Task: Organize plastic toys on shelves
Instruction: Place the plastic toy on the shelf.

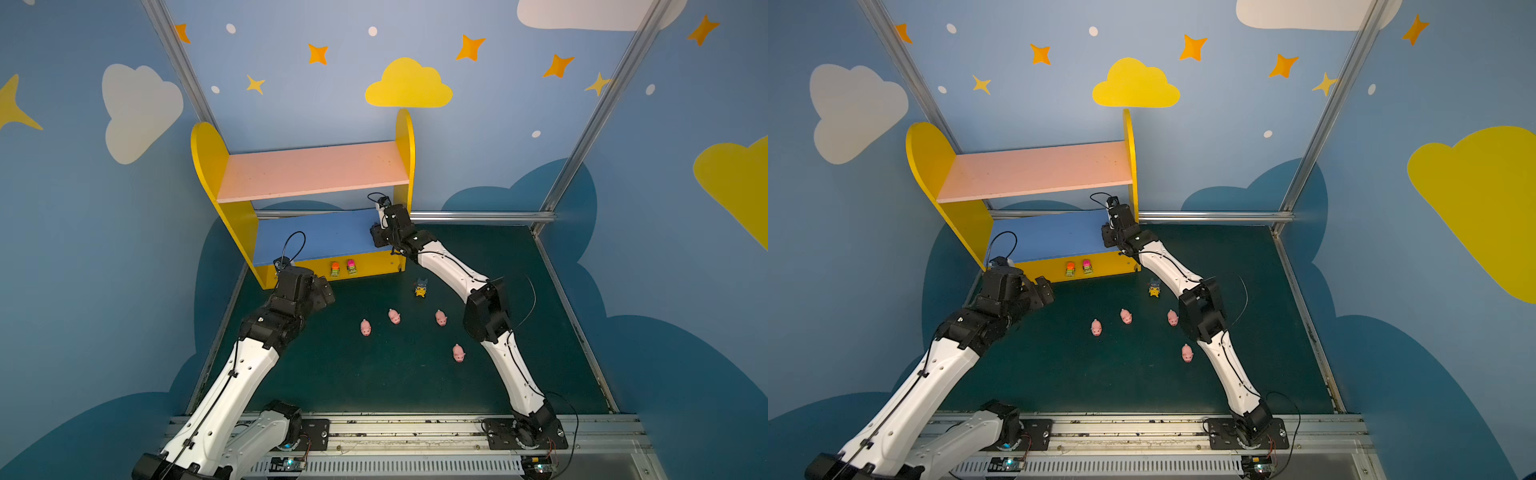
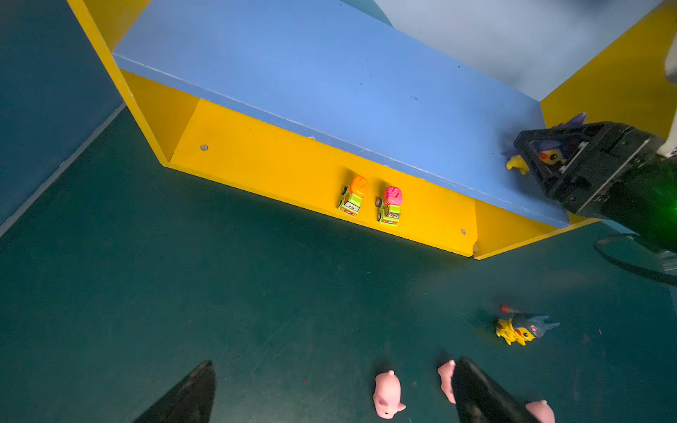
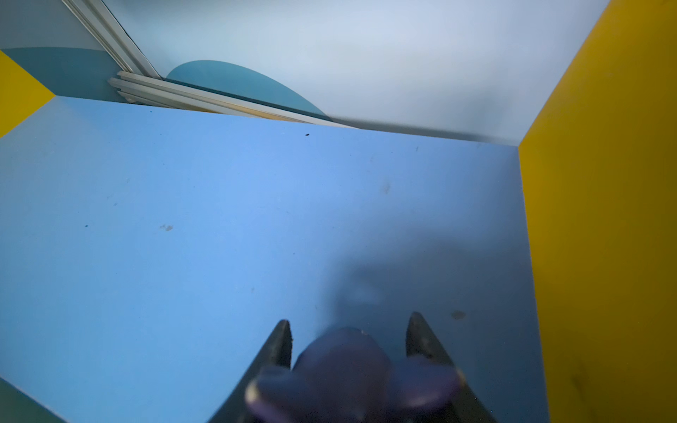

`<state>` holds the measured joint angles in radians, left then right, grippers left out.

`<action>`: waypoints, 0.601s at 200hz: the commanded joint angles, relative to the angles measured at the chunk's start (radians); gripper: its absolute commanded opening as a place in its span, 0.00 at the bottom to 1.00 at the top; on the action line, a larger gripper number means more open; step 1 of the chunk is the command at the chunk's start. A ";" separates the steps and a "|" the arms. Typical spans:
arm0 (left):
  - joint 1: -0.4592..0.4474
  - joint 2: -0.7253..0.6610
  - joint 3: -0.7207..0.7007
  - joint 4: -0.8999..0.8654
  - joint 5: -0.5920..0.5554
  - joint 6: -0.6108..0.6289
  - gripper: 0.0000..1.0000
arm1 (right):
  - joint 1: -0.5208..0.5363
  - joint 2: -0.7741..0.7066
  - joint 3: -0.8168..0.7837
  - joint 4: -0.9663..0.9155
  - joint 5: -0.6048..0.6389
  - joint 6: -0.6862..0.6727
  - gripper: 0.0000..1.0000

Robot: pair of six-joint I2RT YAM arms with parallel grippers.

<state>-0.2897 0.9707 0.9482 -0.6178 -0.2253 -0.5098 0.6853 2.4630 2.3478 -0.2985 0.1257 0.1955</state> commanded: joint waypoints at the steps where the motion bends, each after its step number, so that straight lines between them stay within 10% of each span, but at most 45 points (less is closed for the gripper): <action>1: 0.005 -0.011 -0.002 0.004 -0.006 0.001 1.00 | 0.003 -0.030 -0.030 -0.038 0.029 -0.012 0.25; 120: 0.004 -0.018 -0.002 0.003 -0.005 0.002 1.00 | 0.005 -0.041 -0.033 -0.039 0.032 -0.008 0.37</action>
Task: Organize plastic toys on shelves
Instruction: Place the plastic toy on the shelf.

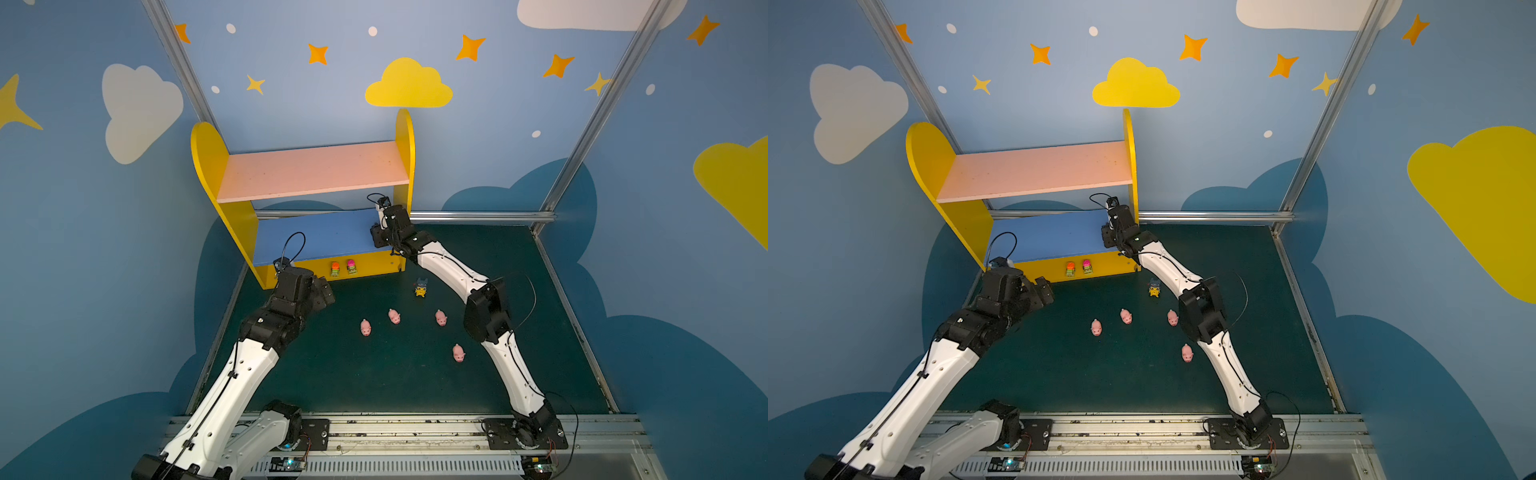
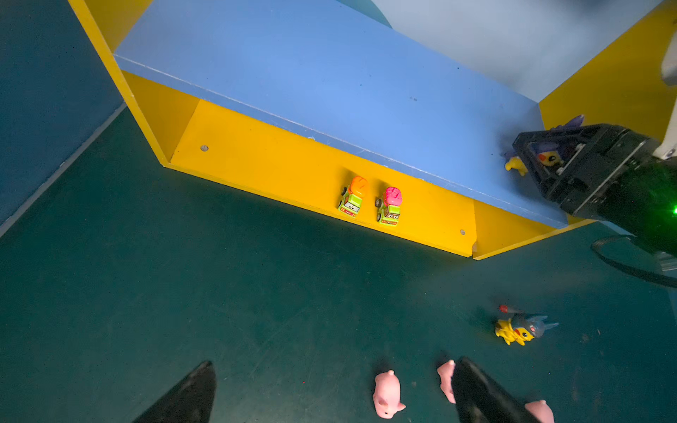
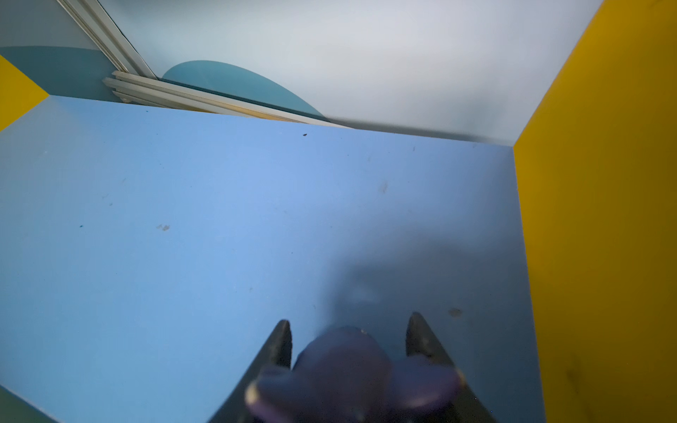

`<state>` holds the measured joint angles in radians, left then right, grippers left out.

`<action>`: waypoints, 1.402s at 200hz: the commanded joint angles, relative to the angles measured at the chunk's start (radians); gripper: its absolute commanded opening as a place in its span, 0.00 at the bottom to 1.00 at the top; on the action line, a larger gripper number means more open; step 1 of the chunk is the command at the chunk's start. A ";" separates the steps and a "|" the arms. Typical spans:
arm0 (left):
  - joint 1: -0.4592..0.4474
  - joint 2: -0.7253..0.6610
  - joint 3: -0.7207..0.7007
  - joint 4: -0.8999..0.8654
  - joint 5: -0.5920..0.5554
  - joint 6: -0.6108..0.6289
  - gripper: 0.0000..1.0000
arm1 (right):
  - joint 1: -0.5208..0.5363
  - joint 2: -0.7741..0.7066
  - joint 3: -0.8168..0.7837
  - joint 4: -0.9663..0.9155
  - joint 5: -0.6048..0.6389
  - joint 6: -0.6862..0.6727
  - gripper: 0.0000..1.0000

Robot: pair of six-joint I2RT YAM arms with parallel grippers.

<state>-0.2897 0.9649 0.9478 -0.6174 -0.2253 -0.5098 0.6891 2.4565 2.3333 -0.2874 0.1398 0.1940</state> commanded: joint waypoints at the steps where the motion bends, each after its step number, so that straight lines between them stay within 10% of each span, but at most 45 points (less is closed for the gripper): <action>1: 0.004 -0.013 -0.001 0.002 -0.005 0.002 1.00 | 0.000 -0.034 -0.019 -0.050 0.018 -0.007 0.37; 280: 0.004 -0.062 0.008 -0.021 -0.036 -0.001 1.00 | 0.004 -0.192 -0.105 -0.025 -0.052 0.016 0.84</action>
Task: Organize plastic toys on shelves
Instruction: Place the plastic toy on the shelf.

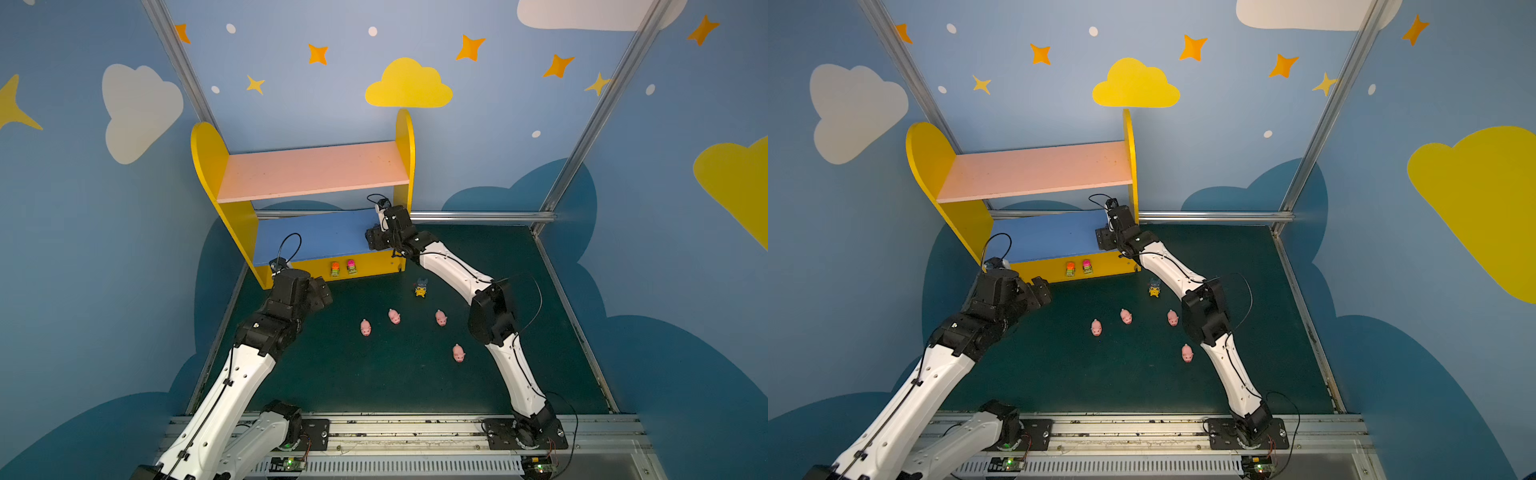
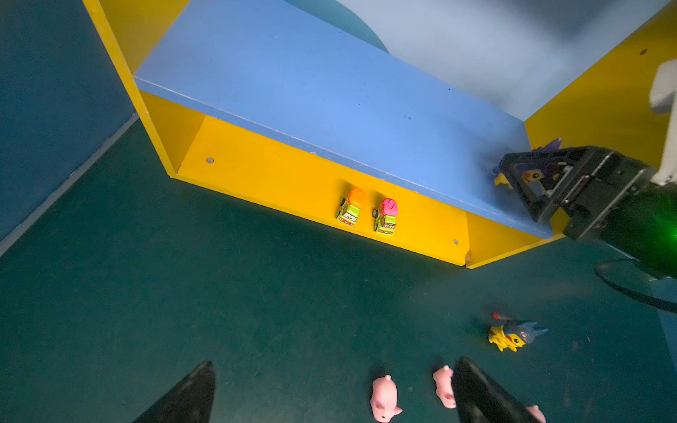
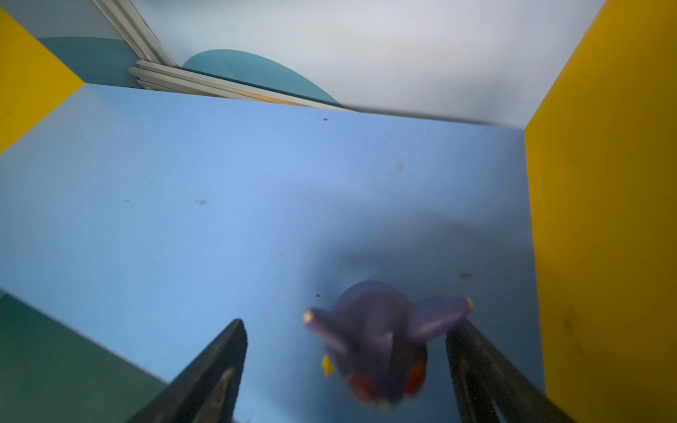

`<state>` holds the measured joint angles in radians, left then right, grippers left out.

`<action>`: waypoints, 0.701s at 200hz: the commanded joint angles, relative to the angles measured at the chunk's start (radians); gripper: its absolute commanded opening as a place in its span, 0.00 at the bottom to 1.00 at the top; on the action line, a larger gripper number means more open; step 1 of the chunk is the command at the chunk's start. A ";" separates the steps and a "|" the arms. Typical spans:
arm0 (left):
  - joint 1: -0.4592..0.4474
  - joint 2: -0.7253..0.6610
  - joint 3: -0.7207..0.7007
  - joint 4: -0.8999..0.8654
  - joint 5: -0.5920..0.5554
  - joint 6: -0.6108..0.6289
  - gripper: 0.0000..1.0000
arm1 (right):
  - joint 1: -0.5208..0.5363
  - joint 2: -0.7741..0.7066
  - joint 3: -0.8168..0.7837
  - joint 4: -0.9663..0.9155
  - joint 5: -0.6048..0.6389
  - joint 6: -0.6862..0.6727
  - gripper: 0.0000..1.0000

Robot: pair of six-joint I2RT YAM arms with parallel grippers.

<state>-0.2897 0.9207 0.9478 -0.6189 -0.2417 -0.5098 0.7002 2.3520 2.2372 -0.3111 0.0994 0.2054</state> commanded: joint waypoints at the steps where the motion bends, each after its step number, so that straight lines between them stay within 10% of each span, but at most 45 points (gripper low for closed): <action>1: 0.004 -0.018 0.008 -0.019 -0.019 -0.001 1.00 | -0.006 -0.088 -0.009 -0.003 -0.013 0.005 0.84; 140: 0.002 -0.204 -0.090 -0.087 0.060 -0.114 1.00 | 0.082 -0.453 -0.471 -0.005 0.072 0.048 0.85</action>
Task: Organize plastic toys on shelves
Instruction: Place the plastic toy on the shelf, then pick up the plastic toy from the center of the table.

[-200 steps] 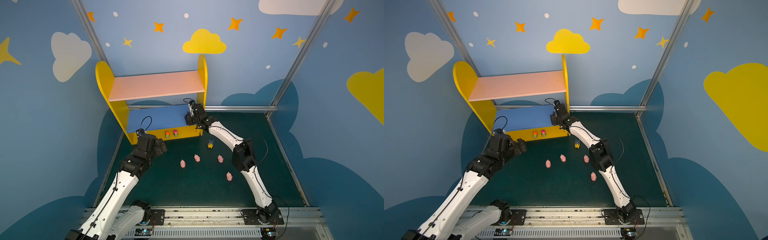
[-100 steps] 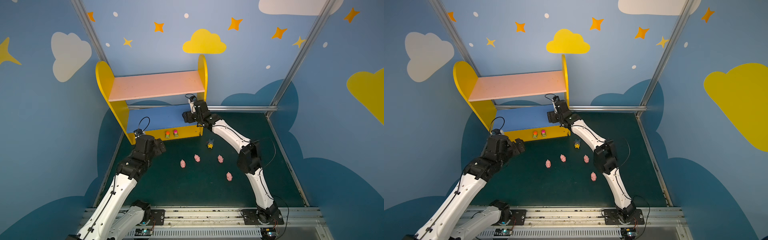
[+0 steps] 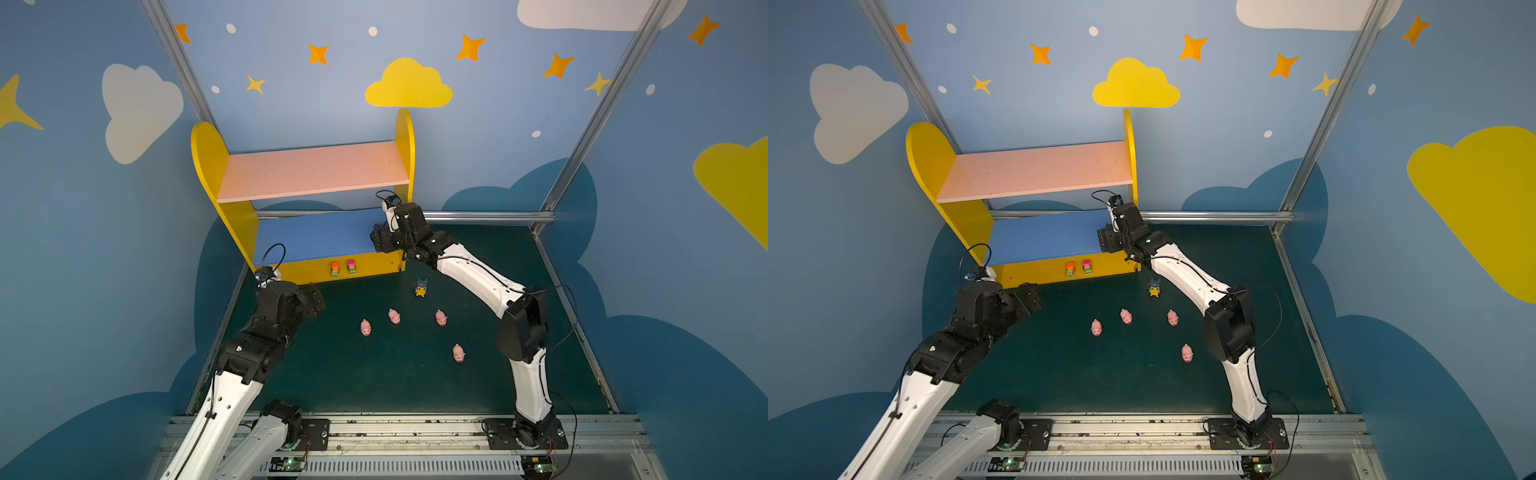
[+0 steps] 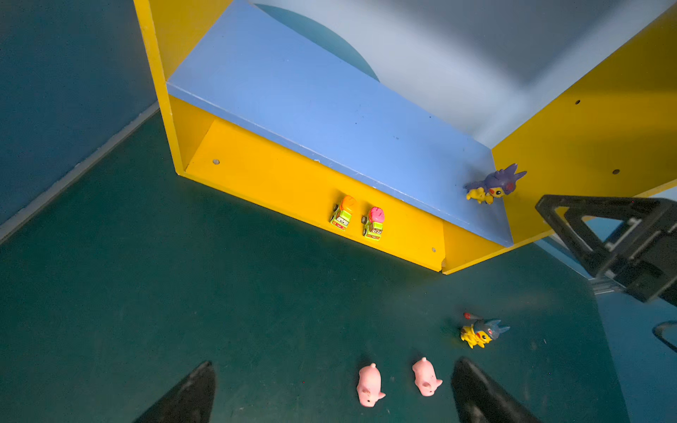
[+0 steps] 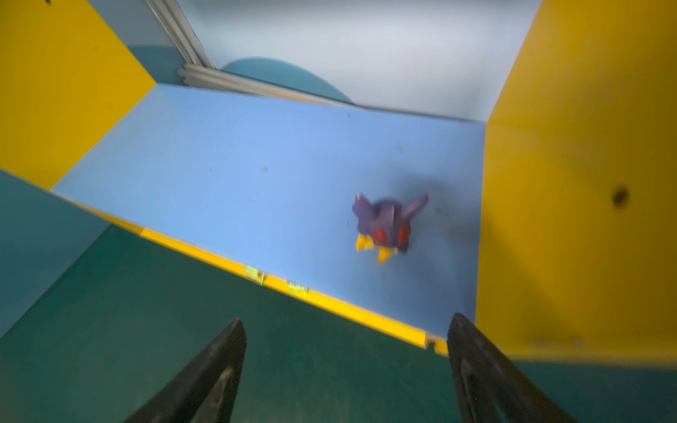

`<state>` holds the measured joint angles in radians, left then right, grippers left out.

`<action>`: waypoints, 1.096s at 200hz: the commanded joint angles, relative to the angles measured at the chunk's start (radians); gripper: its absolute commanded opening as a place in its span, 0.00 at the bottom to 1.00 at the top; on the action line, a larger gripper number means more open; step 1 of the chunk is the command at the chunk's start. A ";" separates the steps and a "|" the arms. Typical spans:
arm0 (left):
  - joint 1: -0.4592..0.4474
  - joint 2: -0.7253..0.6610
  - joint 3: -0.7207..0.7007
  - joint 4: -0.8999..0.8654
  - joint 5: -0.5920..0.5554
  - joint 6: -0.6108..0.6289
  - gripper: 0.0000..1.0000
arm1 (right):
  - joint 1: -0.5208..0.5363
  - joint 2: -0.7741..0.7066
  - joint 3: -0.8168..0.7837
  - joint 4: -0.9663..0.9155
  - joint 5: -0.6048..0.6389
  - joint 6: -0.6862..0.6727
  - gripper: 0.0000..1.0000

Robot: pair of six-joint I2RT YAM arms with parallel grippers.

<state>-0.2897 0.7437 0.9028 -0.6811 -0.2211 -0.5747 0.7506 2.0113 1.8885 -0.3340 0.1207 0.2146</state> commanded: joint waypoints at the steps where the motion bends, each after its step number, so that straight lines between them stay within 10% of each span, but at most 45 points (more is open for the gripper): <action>1: 0.001 -0.028 -0.049 -0.024 0.040 -0.051 1.00 | 0.034 -0.117 -0.131 0.018 0.054 0.040 0.85; 108: -0.364 0.105 -0.259 0.220 -0.067 -0.187 1.00 | 0.081 -0.466 -0.748 0.100 0.247 0.225 0.84; 219: -0.493 0.357 -0.197 0.314 -0.098 -0.190 1.00 | -0.063 -0.361 -0.862 0.275 0.141 0.270 0.84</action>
<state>-0.7792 1.0794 0.6601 -0.3893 -0.2901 -0.7815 0.7090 1.5951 0.9924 -0.1093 0.2924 0.4759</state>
